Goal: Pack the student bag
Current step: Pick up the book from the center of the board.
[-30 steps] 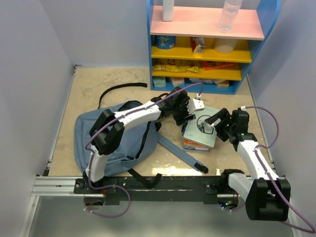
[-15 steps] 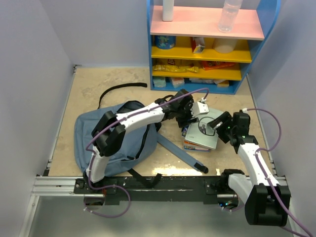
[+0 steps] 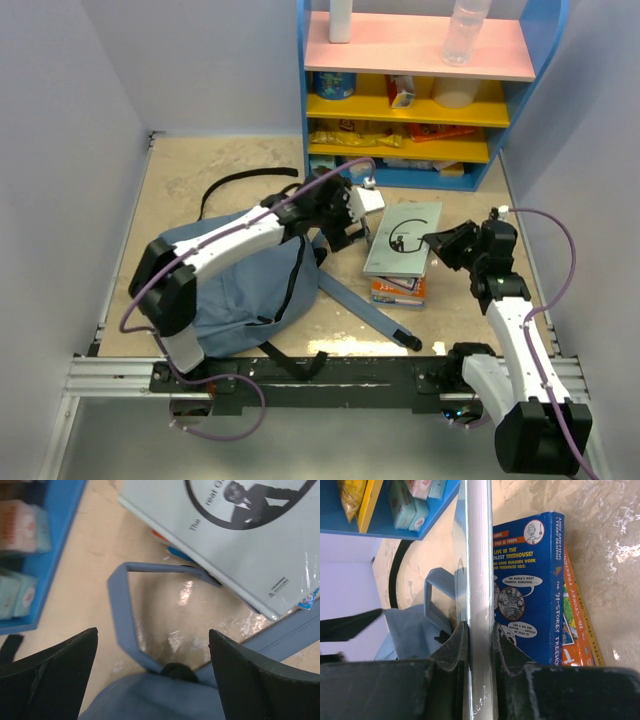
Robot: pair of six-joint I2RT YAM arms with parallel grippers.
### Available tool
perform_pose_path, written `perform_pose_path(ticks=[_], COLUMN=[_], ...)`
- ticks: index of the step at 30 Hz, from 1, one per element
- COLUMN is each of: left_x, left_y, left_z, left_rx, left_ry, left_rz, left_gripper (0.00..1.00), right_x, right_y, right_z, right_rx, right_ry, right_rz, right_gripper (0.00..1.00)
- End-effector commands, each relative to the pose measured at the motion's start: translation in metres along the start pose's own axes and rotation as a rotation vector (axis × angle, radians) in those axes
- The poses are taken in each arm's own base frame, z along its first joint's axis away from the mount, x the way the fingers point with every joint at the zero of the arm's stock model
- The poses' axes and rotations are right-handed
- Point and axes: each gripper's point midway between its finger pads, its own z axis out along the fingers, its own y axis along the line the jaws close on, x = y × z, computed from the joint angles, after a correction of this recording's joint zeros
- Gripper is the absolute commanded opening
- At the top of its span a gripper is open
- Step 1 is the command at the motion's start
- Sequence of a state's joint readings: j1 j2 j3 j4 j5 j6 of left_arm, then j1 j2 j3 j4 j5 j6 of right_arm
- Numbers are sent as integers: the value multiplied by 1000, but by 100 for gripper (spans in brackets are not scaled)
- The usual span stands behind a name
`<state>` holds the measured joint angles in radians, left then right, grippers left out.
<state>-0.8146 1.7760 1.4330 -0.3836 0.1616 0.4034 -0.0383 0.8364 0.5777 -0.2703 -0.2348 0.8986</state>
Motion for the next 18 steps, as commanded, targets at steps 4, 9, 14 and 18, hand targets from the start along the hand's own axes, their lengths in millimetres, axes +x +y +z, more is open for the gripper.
perform_pose_path(ticks=[4, 9, 14, 18], left_x=[-13, -18, 0, 13], left_y=[31, 52, 59, 59], left_z=[-56, -98, -115, -133], left_rx=[-51, -109, -135, -107], left_ry=[-163, -198, -111, -94], left_rz=[-68, -98, -112, -121], left_gripper=[99, 100, 100, 100], right_x=[-14, -36, -45, -47], right_y=[35, 66, 92, 107], right_z=[-20, -40, -49, -47], right_rx=[-87, -154, -242, -305], right_ry=[-25, -98, -117, -104], right_rz=[-33, -87, -95, -85], right_gripper=[0, 0, 0, 0])
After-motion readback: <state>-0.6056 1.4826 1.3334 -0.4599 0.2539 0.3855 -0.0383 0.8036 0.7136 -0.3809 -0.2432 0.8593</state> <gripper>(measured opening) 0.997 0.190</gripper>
